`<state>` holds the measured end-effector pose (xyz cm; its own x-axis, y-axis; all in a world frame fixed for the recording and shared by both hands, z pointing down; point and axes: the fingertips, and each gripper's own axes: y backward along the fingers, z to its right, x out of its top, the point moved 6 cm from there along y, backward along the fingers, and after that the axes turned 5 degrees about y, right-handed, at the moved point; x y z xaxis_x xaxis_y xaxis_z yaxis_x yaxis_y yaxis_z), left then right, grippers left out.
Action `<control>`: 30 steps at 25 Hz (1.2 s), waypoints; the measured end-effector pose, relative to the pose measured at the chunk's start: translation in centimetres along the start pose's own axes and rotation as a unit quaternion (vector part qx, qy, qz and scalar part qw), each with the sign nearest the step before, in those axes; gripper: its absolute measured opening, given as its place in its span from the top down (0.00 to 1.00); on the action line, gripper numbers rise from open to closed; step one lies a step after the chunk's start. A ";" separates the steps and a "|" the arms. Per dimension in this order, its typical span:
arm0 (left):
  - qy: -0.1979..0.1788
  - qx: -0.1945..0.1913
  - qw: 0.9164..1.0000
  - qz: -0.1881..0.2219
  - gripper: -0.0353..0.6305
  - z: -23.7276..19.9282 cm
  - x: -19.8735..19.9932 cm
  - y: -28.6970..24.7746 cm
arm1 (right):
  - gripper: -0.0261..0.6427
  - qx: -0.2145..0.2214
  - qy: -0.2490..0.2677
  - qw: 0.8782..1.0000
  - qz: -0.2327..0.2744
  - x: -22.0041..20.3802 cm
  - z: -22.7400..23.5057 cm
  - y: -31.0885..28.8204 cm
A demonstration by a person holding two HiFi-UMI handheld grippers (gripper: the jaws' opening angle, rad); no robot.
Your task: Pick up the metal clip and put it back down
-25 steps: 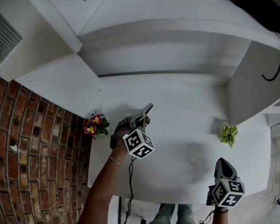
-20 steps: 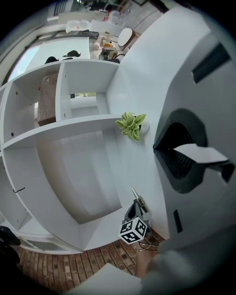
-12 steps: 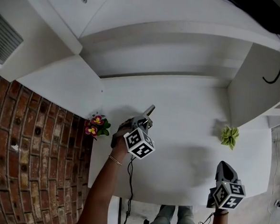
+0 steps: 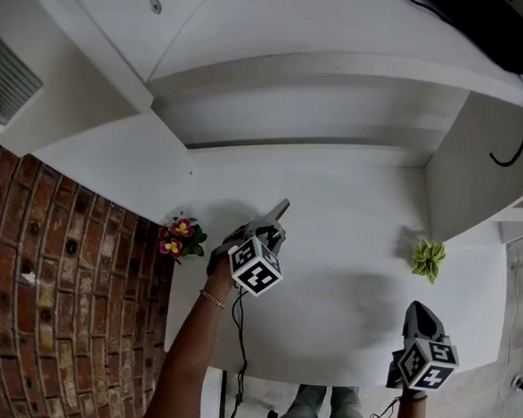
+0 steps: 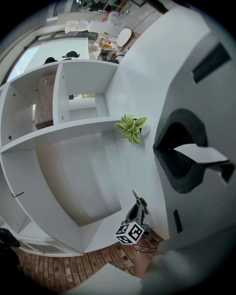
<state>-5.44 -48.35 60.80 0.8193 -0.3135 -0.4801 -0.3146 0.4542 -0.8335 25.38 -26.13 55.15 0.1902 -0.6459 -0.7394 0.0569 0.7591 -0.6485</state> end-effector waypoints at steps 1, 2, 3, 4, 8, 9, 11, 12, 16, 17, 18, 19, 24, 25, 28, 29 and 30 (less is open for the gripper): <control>0.006 -0.006 1.000 0.002 0.78 0.0 0.0 0.0 | 0.96 0.000 0.001 1.000 -0.001 0.0 0.0 -0.1; 0.011 -0.010 1.000 0.005 0.77 -0.1 0.0 0.0 | 0.96 0.001 0.002 1.000 -0.002 0.0 0.0 -0.1; 0.015 -0.012 1.000 0.006 0.77 -0.1 0.0 0.0 | 0.96 0.002 0.004 1.000 -0.003 0.1 -0.1 -0.2; 0.019 -0.014 1.000 0.007 0.76 -0.1 0.0 0.0 | 0.96 0.003 0.005 1.000 -0.003 0.1 -0.1 -0.3; 0.029 -0.016 0.999 0.010 0.76 -0.3 -0.1 0.0 | 0.96 0.005 0.011 1.000 -0.003 0.5 -0.3 -0.3; 0.032 -0.015 0.999 0.012 0.76 -0.4 -0.1 0.1 | 0.96 0.005 0.012 1.000 -0.002 0.7 -0.4 -0.3; 0.037 -0.016 0.999 0.017 0.76 -0.5 -0.1 0.4 | 0.96 0.006 0.016 1.000 -0.003 0.9 -0.4 -0.3; 0.039 -0.017 0.999 0.019 0.76 -0.6 0.0 0.6 | 0.96 0.006 0.018 1.000 -0.003 1.0 -0.5 -0.3; 0.050 -0.021 0.998 0.030 0.76 -0.5 0.1 1.5 | 0.96 0.010 0.029 1.000 -0.003 1.4 -0.9 -0.1; 0.055 -0.022 0.998 0.034 0.76 -0.4 0.2 1.8 | 0.96 0.009 0.036 0.999 -0.002 1.6 -1.0 0.1; 0.059 -0.022 0.997 0.038 0.76 -0.4 0.2 2.2 | 0.96 0.007 0.045 0.999 -0.001 1.9 -1.1 0.3; 0.063 -0.022 0.997 0.041 0.76 -0.3 0.2 2.7 | 0.96 0.005 0.053 0.999 0.001 2.2 -1.2 0.6; 0.118 -0.026 0.989 0.080 0.77 0.1 0.5 5.8 | 0.96 0.006 0.076 0.997 0.010 3.7 -1.5 1.8; 0.137 -0.027 0.986 0.095 0.77 0.4 0.8 6.5 | 0.96 0.010 0.077 0.997 0.012 4.0 -1.6 1.9; 0.183 -0.027 0.974 0.133 0.77 1.4 1.6 8.8 | 0.96 0.024 0.086 0.996 0.025 5.0 -2.7 2.4; 0.195 -0.023 0.970 0.144 0.77 1.8 1.8 9.6 | 0.96 0.028 0.095 0.995 0.031 5.6 -3.2 2.6; 0.205 -0.018 0.967 0.153 0.78 2.1 2.0 10.5 | 0.96 0.032 0.104 0.993 0.037 6.1 -3.7 2.9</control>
<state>-6.09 -42.42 51.71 0.4288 -0.4769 -0.7673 -0.5340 0.5513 -0.6410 23.06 -28.22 48.07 -0.0092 -0.5863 -0.8100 0.1146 0.8041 -0.5833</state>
